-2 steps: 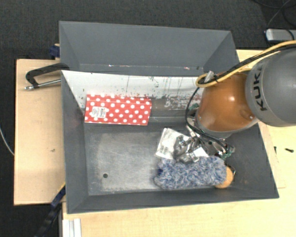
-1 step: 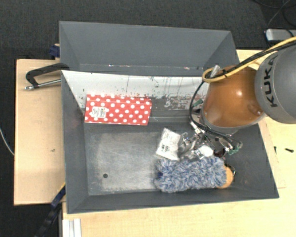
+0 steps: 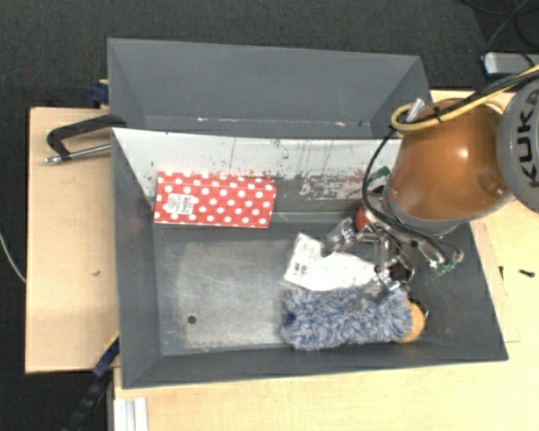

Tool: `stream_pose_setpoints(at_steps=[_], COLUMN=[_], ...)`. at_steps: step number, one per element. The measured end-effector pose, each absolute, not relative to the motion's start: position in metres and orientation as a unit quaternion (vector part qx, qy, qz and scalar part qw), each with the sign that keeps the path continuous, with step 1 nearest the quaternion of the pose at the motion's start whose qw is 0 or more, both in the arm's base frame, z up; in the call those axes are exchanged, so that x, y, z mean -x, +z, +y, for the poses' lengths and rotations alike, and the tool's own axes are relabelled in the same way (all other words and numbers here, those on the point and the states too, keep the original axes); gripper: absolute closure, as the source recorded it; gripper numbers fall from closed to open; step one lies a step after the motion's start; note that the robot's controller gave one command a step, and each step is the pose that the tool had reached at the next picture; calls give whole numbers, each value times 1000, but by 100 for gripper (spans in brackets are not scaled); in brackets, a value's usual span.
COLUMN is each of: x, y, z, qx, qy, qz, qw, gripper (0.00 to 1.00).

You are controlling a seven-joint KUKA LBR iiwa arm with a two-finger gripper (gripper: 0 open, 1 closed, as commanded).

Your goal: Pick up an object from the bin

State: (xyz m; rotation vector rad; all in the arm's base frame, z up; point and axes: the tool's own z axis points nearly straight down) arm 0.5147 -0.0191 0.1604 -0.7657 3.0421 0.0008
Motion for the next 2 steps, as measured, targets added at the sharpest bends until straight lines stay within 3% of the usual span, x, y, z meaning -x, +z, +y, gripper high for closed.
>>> stream_pose_setpoints(at_steps=[2], x=[-515], y=[159], z=[-19], qx=[246], qy=[0], qz=[969], qw=[2], gripper=[0])
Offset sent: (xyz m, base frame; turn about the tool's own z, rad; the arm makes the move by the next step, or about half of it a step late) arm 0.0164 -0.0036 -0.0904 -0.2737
